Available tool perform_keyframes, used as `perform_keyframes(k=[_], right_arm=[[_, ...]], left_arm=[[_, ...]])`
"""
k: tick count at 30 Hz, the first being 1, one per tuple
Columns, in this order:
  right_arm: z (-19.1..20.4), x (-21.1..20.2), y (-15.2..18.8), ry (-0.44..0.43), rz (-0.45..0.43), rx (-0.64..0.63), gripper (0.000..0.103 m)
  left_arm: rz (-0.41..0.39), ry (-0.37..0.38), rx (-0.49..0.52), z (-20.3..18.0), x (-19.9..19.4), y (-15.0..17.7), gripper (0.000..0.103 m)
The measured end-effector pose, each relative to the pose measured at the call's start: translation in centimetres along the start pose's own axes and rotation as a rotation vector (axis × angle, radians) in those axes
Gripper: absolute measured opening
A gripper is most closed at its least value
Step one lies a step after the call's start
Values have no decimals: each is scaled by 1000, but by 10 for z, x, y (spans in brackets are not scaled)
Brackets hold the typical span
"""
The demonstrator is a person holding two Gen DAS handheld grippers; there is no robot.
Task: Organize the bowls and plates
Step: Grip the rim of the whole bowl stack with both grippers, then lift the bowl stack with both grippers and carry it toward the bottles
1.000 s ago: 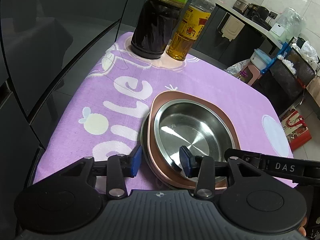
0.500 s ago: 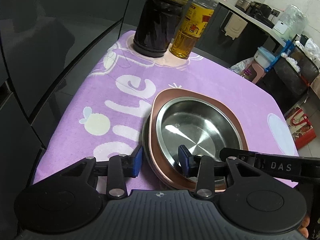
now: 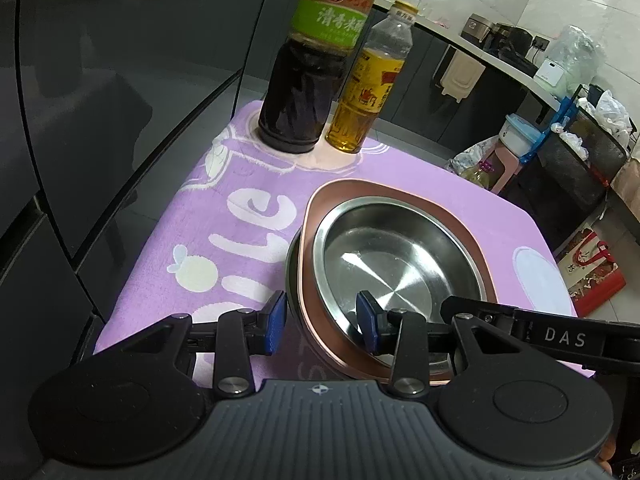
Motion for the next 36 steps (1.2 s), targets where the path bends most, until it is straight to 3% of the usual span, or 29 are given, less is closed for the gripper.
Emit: perform_keyframes(k=[16, 32, 36], right_arm=[[1, -65, 6, 4, -87, 9, 36], [-11, -122, 45, 18, -135, 47, 36], [-14, -123, 61, 53, -126, 49, 36]], left_arm=[[-62, 26, 79, -39, -53, 9, 35], [-73, 115, 121, -71, -103, 57, 35], [-59, 119, 158, -79, -95, 72, 35]])
Point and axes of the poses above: each gripper's, at about its wrist camera, not at the fingertips, and x roughly the way its jaws point, z to its left, y to its underside, the point moved 7 cm from there along x, roughly the way its jaws point, and after that the axes turned 2 degrees about -y, right-handed, at the moved point
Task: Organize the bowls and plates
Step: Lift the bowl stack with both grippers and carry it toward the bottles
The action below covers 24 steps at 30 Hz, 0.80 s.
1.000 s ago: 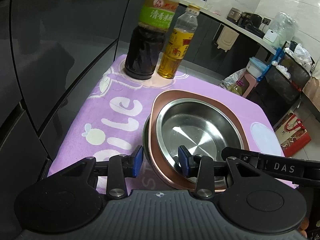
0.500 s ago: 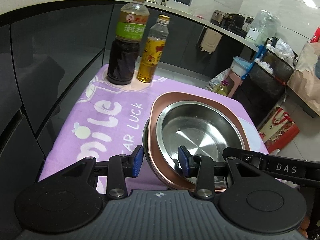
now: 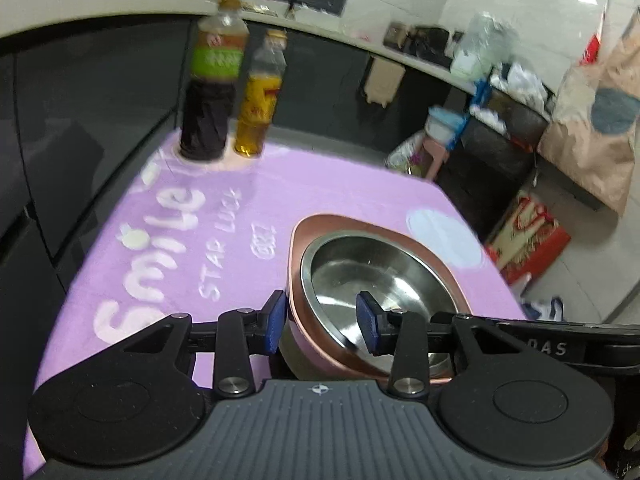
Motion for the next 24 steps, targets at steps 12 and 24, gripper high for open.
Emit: perform_keyframes(k=[12, 24], right_arm=[[-16, 6, 27, 41, 70, 37, 36], [-36, -6, 23, 22, -18, 99, 54]], left_arm=[[84, 54, 3, -3, 6, 25, 35], [21, 29, -57, 13, -3, 17, 42]])
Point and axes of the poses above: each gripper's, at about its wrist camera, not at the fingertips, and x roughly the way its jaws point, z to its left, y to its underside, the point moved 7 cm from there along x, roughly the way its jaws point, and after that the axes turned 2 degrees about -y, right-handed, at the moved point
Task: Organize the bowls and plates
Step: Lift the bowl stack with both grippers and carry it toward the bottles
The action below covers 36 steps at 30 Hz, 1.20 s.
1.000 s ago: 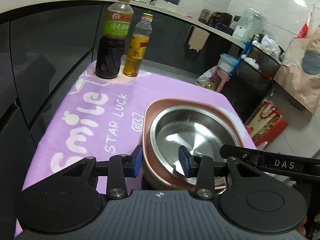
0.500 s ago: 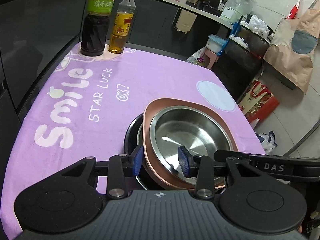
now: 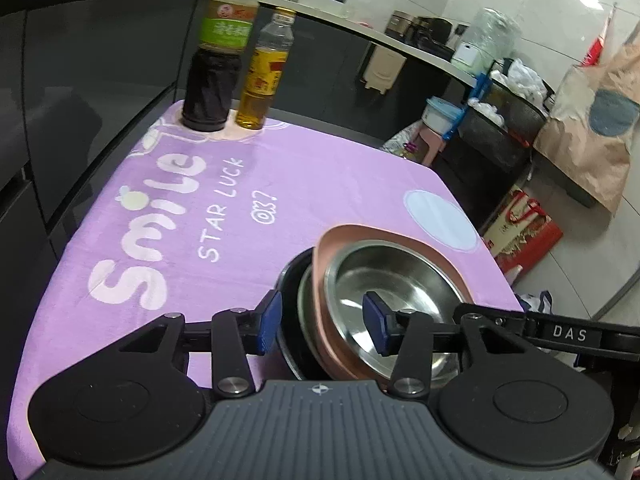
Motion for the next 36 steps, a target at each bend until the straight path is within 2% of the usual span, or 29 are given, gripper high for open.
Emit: perform_keyframes(k=[7, 13, 19, 25, 31, 36], right_arm=[[-7, 15, 4, -29, 60, 55, 54], [-13, 17, 7, -45, 76, 92, 54], [-12, 23, 9, -62, 97, 94, 55], [-12, 26, 11, -71, 107, 95, 56], [-13, 26, 11, -79, 108, 95, 56], [-14, 27, 10, -88, 110, 101, 56]], left_arm=[[72, 26, -48, 4, 14, 8, 42], [67, 15, -35, 2, 19, 10, 44], [67, -3, -30, 4, 22, 11, 49], [105, 24, -94, 10, 31, 15, 57], [147, 63, -142, 9, 40, 21, 58], [134, 72, -144, 8, 42, 22, 58]])
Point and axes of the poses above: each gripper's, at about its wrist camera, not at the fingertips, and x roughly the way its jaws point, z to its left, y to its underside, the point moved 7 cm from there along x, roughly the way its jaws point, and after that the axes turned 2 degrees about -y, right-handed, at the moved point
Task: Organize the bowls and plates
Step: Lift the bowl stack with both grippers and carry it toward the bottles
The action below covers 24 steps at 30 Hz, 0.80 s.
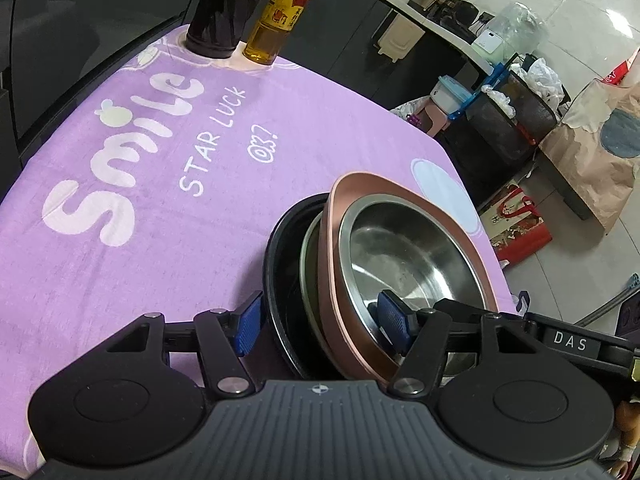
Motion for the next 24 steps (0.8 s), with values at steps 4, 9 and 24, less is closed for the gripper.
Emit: perform_keyframes(k=[4, 9, 24], right_arm=[[1, 0, -1, -1, 1, -15, 56], [15, -1, 3, 20, -17, -123, 53], [19, 1, -2, 41, -49, -144, 53]], left_arm=[[-13, 8, 35, -3, 0, 1, 58], [-48, -9, 98, -9, -2, 3, 58], [-77, -15, 127, -11, -4, -3, 57]])
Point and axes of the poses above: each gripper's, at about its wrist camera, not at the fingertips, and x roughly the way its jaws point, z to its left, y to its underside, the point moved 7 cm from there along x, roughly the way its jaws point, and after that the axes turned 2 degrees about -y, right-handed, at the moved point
